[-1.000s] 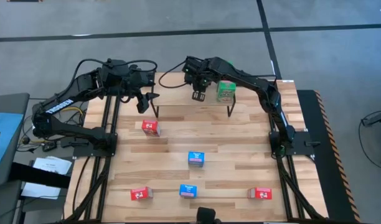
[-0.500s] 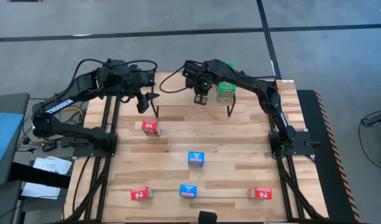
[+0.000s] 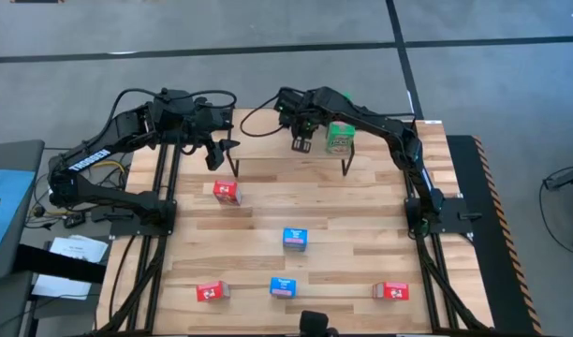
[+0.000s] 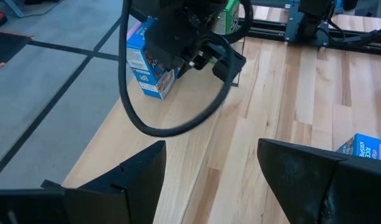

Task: Stack cereal on shelf
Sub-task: Put the top blue cereal box on the shelf

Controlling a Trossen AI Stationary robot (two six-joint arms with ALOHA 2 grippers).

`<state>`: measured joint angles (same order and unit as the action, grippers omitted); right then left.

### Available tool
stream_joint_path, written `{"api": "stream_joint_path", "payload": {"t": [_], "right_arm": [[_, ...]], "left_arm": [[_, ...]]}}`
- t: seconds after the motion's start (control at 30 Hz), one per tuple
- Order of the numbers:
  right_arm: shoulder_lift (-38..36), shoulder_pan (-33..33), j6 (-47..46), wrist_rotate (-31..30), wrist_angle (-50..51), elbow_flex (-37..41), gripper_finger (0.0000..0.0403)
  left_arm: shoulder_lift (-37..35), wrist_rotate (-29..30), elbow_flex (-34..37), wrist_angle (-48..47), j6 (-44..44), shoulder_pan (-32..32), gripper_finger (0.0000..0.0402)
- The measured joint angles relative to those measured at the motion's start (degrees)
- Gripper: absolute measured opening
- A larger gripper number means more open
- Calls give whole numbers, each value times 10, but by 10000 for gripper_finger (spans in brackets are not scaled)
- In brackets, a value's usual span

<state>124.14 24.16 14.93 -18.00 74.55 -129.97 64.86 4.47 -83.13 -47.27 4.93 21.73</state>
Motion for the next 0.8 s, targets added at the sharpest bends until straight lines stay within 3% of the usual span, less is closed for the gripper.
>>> {"api": "stream_joint_path", "payload": {"t": [0.8], "right_arm": [[0, 19, 16, -2, -17, 0, 117]], "left_arm": [[0, 0, 0, 0, 0, 0, 242]]}}
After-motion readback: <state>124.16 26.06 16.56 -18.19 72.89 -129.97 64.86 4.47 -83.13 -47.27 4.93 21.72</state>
